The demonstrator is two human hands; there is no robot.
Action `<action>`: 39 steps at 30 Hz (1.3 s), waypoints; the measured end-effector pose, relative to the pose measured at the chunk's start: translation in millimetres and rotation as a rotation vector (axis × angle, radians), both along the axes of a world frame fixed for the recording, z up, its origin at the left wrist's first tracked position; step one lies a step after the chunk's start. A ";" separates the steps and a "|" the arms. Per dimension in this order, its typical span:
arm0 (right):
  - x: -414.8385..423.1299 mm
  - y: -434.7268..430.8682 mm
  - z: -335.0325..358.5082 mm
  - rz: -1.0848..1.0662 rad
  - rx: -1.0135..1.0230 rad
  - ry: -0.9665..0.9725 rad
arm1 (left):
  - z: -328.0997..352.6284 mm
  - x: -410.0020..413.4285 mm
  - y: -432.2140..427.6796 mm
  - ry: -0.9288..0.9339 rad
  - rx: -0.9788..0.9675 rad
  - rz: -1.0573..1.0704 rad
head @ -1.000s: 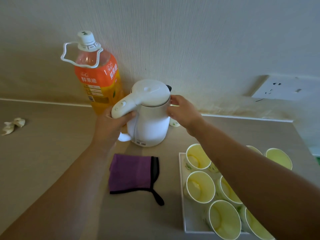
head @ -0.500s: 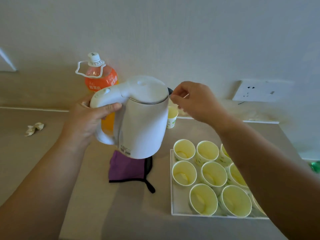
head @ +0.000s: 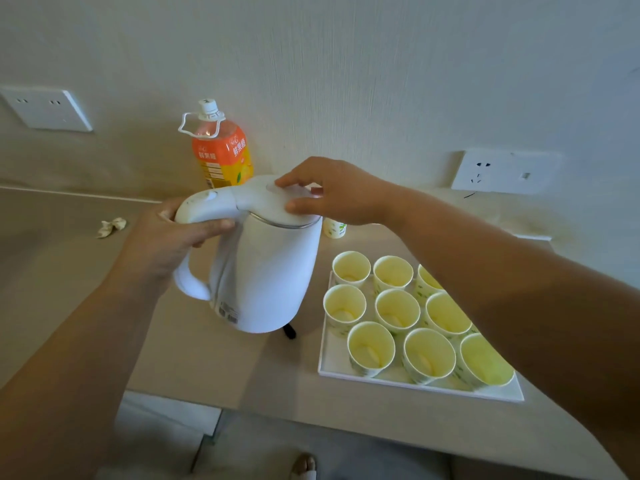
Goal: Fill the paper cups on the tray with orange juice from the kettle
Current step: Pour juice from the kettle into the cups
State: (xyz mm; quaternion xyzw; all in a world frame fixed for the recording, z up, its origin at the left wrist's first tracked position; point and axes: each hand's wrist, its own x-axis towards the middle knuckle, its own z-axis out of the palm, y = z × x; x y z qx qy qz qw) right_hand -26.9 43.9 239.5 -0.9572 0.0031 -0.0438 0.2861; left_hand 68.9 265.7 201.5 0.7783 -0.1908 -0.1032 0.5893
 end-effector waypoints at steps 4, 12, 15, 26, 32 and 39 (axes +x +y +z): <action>-1.2 -1.9 -3.2 -0.020 0.059 0.021 | 3.0 0.2 -1.4 0.007 0.042 -0.019; -6.7 -11.2 -12.1 -0.123 0.112 0.049 | 7.8 17.6 -20.8 -0.030 0.145 -0.129; -7.2 -12.7 -16.2 -0.161 0.132 0.059 | 9.2 24.9 -27.4 -0.029 0.161 -0.195; -9.8 -23.5 -30.1 -0.258 0.180 0.082 | 2.4 45.4 -53.6 -0.069 0.201 -0.323; -9.4 -30.5 -39.6 -0.276 0.194 0.102 | -2.2 54.0 -64.2 -0.072 0.210 -0.381; -8.7 -37.3 -50.9 -0.292 0.241 0.119 | -4.8 60.1 -75.7 -0.115 0.263 -0.390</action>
